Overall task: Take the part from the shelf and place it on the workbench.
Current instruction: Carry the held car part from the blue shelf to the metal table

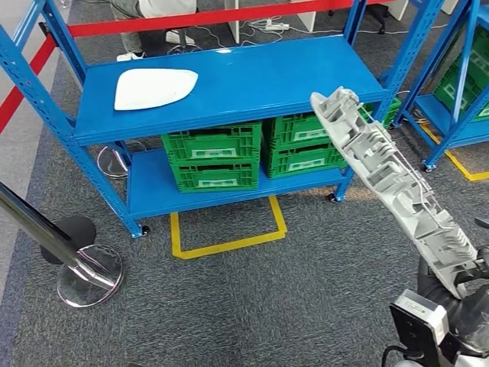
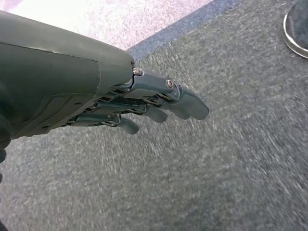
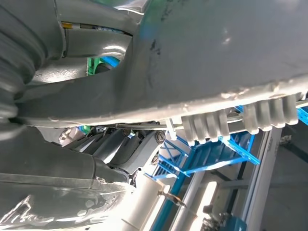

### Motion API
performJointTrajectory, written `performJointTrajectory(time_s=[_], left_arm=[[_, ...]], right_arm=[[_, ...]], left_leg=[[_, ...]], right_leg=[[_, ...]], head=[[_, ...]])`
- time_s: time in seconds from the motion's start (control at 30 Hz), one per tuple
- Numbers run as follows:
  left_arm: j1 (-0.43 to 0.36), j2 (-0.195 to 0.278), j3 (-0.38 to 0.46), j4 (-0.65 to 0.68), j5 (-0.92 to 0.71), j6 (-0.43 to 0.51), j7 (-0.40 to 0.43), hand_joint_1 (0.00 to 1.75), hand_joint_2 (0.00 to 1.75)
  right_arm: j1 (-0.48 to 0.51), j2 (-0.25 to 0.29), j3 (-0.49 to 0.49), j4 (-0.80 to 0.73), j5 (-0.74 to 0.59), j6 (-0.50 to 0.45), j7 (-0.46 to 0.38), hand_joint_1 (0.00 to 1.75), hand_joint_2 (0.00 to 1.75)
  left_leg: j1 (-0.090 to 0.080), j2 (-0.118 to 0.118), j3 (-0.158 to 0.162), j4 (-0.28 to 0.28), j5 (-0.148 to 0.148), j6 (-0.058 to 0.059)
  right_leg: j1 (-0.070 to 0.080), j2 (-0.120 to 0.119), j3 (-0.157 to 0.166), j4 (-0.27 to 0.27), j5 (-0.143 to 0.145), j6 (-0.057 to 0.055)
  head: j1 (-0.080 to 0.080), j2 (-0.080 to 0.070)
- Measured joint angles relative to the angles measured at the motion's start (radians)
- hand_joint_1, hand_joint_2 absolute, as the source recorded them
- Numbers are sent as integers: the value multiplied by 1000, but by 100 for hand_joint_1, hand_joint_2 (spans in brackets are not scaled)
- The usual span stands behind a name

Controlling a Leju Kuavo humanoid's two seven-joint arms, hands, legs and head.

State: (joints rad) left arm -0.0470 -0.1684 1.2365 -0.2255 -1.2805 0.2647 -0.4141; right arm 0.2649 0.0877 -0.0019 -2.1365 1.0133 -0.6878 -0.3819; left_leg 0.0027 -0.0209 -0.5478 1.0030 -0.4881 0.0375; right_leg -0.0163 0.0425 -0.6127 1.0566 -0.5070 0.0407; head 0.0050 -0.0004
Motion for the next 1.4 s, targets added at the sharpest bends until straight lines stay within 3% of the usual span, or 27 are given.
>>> performJointTrajectory(time_s=[0.03,0.1,0.17,0.2,0.27,0.33,0.43,0.5,0.6,0.63,0.67,0.7,0.73,0.8,0.83,0.9,0.93,1.0,1.07,1.13,1.17,1.2,1.23,1.3,1.37,1.4], left_arm=[[1,0,0,0,0,0,0,0,175],[3,0,0,0,-1,0,0,0,175],[5,-1,0,0,-1,0,0,0,175],[5,-1,0,0,-1,-1,0,0,175],[4,-2,0,0,-1,-2,0,0,175],[4,-1,0,0,-2,-2,0,0,175],[4,-1,0,0,-3,-1,0,0,175],[4,-1,0,0,-3,0,0,0,175],[5,-2,0,0,-4,0,0,0,175],[6,-2,0,0,-5,0,0,0,175],[7,-2,0,0,-6,0,0,0,175],[8,-3,0,0,-6,1,0,0,175],[8,-3,0,0,-6,1,0,0,175],[7,-3,0,0,-7,2,0,0,175],[7,-3,0,0,-7,3,0,0,175],[7,-5,0,0,-8,4,0,0,175],[7,-6,0,0,-8,4,0,0,175],[7,-7,0,0,-8,5,0,0,175],[7,-7,0,0,-9,4,0,0,175],[9,-8,0,0,-9,4,0,0,175],[9,-8,0,0,-9,4,0,0,175],[9,-8,0,0,-9,3,0,0,175],[9,-8,0,0,-8,3,0,0,175],[8,-9,0,0,-9,3,0,0,175],[7,-10,0,0,-9,3,0,0,175],[7,-11,0,0,-10,3,0,0,175]], right_arm=[[-1,0,0,0,1,0,2,175,175],[-1,0,0,0,2,0,8,175,175],[1,0,0,1,2,0,13,175,175],[2,0,0,1,1,0,14,175,175],[2,0,0,1,1,0,15,175,175],[0,0,-1,1,0,0,16,175,175],[3,0,-3,1,-2,0,20,175,175],[4,0,-5,0,-3,0,23,175,175],[5,0,-9,0,-8,0,26,175,175],[5,0,-10,0,-10,0,26,175,175],[7,0,-12,0,-12,0,26,175,175],[8,0,-13,0,-14,0,25,175,175],[9,0,-14,0,-17,0,25,175,175],[10,0,-18,-1,-21,0,25,175,175],[10,0,-19,-2,-23,0,25,175,175],[12,0,-21,-5,-26,0,24,175,175],[14,0,-22,-6,-26,0,24,175,175],[19,0,-25,-8,-27,-1,24,175,175],[19,0,-28,-9,-29,-1,24,175,175],[19,0,-30,-10,-35,-1,25,175,175],[21,0,-31,-10,-38,-1,26,175,175],[23,0,-31,-10,-41,-1,26,175,175],[24,0,-33,-10,-44,-1,27,175,175],[25,0,-37,-10,-49,-1,27,175,175],[24,0,-41,-11,-54,-1,26,175,175],[25,0,-43,-11,-57,-1,26,175,175]], left_leg=[[2,8,-1,-4,3,-1],[-1,23,-5,-4,6,2],[-5,40,-6,-3,7,3],[-7,47,-6,-3,7,3],[-11,60,-4,-2,7,2],[-17,70,-6,3,7,-4],[-18,82,-11,7,9,-18],[-15,64,-20,32,-16,-30],[-5,32,-86,198,-117,-46],[-2,31,-109,255,-140,-48],[0,31,-120,284,-143,-49],[2,30,-112,276,-126,-49],[4,27,-87,229,-92,-48],[8,-4,-20,96,-30,-42],[9,-21,4,45,-16,-39],[7,-37,15,11,-17,-33],[7,-29,15,7,-15,-29],[7,-10,13,0,-7,-16],[7,11,10,-5,-1,-4],[3,33,6,-4,0,0],[1,43,4,-4,1,1],[-2,54,3,-4,1,1],[-4,63,3,-4,1,2],[-10,80,5,-3,0,0],[-17,95,4,1,0,-6],[-19,103,3,2,0,-10]], right_leg=[[0,-13,-20,42,-28,2],[0,-30,-75,176,-97,9],[0,-34,-94,242,-112,14],[0,-36,-74,214,-90,13],[3,-54,6,76,-33,7],[8,-76,66,-29,-6,-5],[11,-69,71,-49,2,-22],[7,-60,68,-53,9,-33],[3,-45,59,-54,18,-44],[3,-38,55,-53,20,-44],[3,-31,52,-52,22,-44],[3,-23,50,-51,23,-42],[3,-14,50,-50,25,-40],[4,3,48,-49,28,-33],[4,11,44,-47,31,-28],[1,25,32,-47,39,-14],[-1,33,28,-49,43,-6],[-3,19,11,-33,30,4],[-3,-15,-32,56,-25,8],[-3,-30,-87,185,-85,13],[-3,-32,-101,223,-97,14],[-3,-34,-96,226,-90,14],[-3,-38,-72,190,-67,12],[3,-71,11,51,-13,1],[10,-101,63,-40,7,-10],[13,-103,68,-52,6,-14]], head=[[2,0],[6,0],[5,0],[5,0],[5,0],[4,0],[3,0],[1,0],[-4,0],[-4,0],[-4,0],[-4,0],[-5,0],[-4,0],[-4,0],[-4,0],[-4,0],[-1,0],[4,0],[7,0],[7,0],[7,0],[7,0],[7,0],[6,0],[6,0]])
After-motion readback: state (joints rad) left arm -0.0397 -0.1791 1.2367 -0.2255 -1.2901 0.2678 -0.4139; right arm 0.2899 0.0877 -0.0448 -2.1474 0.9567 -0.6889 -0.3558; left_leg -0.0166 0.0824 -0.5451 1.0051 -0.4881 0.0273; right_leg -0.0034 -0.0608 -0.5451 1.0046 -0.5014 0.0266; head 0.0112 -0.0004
